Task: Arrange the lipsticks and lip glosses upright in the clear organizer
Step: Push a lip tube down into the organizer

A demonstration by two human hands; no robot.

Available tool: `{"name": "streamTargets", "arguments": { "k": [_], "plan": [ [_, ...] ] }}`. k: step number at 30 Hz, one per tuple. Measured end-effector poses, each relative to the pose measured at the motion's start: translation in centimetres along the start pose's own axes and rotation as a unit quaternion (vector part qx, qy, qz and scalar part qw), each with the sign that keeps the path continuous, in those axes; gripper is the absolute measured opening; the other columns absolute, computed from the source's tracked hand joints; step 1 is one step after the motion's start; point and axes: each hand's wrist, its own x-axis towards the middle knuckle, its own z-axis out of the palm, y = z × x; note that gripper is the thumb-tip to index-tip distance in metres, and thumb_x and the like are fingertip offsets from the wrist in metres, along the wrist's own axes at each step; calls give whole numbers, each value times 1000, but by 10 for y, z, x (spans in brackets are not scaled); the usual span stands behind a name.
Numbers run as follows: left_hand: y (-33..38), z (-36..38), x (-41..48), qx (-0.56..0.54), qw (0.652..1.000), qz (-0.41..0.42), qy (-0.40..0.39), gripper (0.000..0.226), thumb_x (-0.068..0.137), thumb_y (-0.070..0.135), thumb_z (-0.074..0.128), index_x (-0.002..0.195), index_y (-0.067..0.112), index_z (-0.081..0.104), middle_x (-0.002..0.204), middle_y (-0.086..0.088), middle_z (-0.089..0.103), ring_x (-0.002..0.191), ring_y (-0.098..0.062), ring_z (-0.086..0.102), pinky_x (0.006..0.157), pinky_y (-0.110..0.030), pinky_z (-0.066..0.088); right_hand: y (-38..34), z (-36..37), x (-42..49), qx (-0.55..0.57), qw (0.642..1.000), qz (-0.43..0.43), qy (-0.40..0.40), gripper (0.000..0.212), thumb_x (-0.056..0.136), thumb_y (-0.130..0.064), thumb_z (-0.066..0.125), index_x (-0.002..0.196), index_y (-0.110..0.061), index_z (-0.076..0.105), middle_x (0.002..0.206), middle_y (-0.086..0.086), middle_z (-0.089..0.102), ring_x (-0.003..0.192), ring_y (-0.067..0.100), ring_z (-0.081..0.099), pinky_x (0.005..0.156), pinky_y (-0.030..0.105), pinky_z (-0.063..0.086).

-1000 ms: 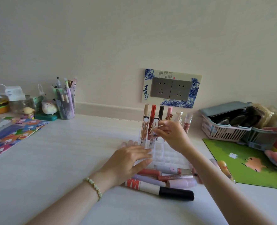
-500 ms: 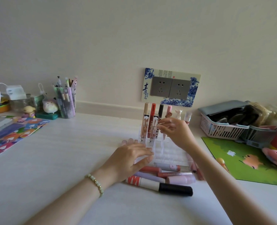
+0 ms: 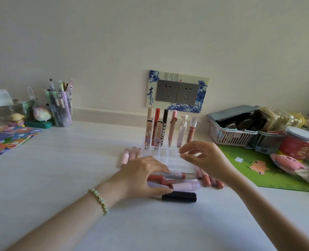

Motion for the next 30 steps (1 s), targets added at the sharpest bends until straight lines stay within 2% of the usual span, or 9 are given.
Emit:
{"name": "streamTargets", "arguments": {
  "k": [2,4,6,9,14,17,21,25,30],
  "plan": [
    [14,-5,0,0,1000,18,-13,51,76,66,58,120,40,60,122,24,59,121,6,42,92,2,-22,5,-7,-10,-5,1000,4,-3,11,80,-21,71,91,-21,70,90,-14,71,82,-2,65,73,13,51],
    [22,-5,1,-2,999,38,-7,49,79,59,61,123,37,59,120,23,60,118,4,44,88,9,-14,15,-18,-16,-9,1000,14,6,11,79,-21,71,90,-23,69,89,-13,71,83,0,66,75,14,51],
    [27,-2,5,-32,998,46,-8,50,79,59,62,123,35,61,118,21,62,112,3,50,107,-8,18,28,-31,-20,-11,999,33,21,12,78,-20,72,89,-23,70,88,-13,71,83,0,66,79,19,53],
    [29,6,13,-40,998,35,-35,55,78,66,56,120,31,62,117,19,63,110,1,52,95,-29,44,48,-50,-22,-28,997,67,18,19,76,-25,73,94,-25,68,95,-15,69,88,-4,63,88,26,51],
    [41,14,27,-43,998,31,-21,55,79,67,52,121,32,59,117,16,63,110,0,49,95,-29,43,64,-64,-26,-98,985,88,-109,66,66,-48,71,126,-33,49,125,-26,47,119,-4,44,105,23,30],
    [44,19,37,-55,998,16,-33,55,80,67,53,124,34,56,122,17,60,118,1,44,100,-33,41,68,-63,-24,-127,971,106,-173,81,67,-47,75,137,-35,35,133,-26,34,126,-3,31,103,17,22],
    [51,26,47,-66,997,16,-45,56,81,66,52,127,33,54,127,15,56,121,4,40,104,-29,37,73,-64,-17,-142,955,137,-220,98,62,-51,79,141,-42,21,142,-21,30,130,4,31,107,22,25],
    [57,30,55,-71,996,14,-56,59,81,67,52,130,32,53,131,13,53,122,2,40,102,-24,34,78,-63,-10,-160,939,161,-259,108,58,-51,82,142,-45,13,137,10,50,123,29,49,103,40,42],
    [60,36,58,-71,995,8,-68,63,79,70,46,129,32,53,132,16,53,123,4,39,105,-28,35,83,-63,-7,-163,936,137,-279,109,61,-47,82,144,-41,11,150,-13,27,128,12,39,106,26,34]
  ]
}}
